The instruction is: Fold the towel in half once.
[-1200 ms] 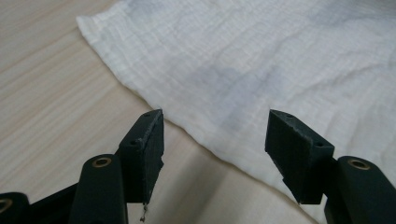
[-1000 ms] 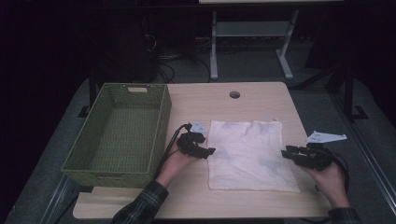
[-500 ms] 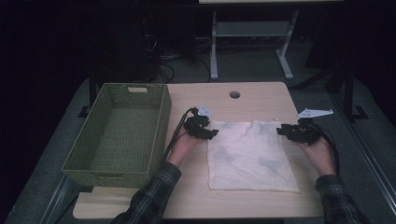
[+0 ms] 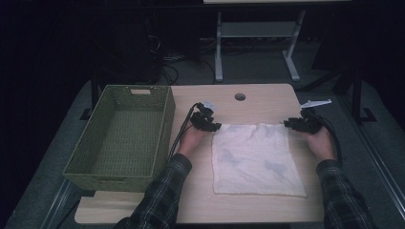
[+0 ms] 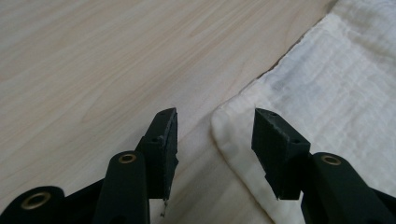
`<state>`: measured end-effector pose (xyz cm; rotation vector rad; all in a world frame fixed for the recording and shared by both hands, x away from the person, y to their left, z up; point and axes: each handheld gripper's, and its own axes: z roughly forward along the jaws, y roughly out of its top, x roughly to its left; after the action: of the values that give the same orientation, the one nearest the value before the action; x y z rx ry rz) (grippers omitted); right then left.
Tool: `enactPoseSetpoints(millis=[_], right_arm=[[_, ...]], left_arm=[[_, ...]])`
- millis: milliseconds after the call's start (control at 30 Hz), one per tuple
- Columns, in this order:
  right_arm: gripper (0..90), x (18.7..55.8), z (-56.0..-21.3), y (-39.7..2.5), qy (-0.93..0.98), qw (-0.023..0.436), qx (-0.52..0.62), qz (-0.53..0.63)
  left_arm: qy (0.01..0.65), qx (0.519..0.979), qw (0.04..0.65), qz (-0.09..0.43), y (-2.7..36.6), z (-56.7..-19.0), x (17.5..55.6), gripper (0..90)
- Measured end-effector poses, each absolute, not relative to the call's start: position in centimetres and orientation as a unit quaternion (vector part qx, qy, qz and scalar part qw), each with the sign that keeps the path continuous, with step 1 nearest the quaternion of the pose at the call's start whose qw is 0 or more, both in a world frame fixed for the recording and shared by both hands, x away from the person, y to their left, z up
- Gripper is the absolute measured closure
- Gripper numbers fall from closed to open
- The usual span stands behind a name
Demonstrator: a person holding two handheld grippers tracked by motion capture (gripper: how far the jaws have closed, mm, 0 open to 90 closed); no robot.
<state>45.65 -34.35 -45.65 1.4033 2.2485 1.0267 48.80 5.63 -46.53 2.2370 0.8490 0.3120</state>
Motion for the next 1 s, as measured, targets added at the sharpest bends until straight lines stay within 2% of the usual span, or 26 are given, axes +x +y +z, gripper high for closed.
enactPoseSetpoints(millis=[133, 167, 300, 400, 600, 1000], right_arm=[[67.5, 46.3, -46.4, -34.1, 0.789, 0.142, 0.490, 0.343], [70.7, 46.4, -46.7, -34.1, 0.790, 0.137, 0.491, 0.340], [82.2, 46.5, -47.1, -34.0, 0.790, 0.133, 0.494, 0.337], [85.1, 46.4, -47.0, -33.7, 0.796, 0.137, 0.488, 0.332], [86.3, 46.3, -46.4, -33.4, 0.797, 0.149, 0.475, 0.342], [86.9, 46.6, -43.3, -33.7, 0.776, 0.180, 0.473, 0.377]], left_arm=[[0.334, 0.862, 0.362, 0.119, 5.6, -47.0, 49.0, 58.0], [0.331, 0.863, 0.361, 0.120, 5.6, -47.0, 49.0, 60.6], [0.318, 0.870, 0.359, 0.117, 5.4, -47.0, 49.1, 75.1], [0.316, 0.871, 0.357, 0.116, 5.1, -47.0, 49.1, 85.6], [0.330, 0.859, 0.366, 0.140, 5.5, -46.3, 49.2, 87.9], [0.351, 0.823, 0.399, 0.198, 7.4, -42.2, 49.4, 88.0]])
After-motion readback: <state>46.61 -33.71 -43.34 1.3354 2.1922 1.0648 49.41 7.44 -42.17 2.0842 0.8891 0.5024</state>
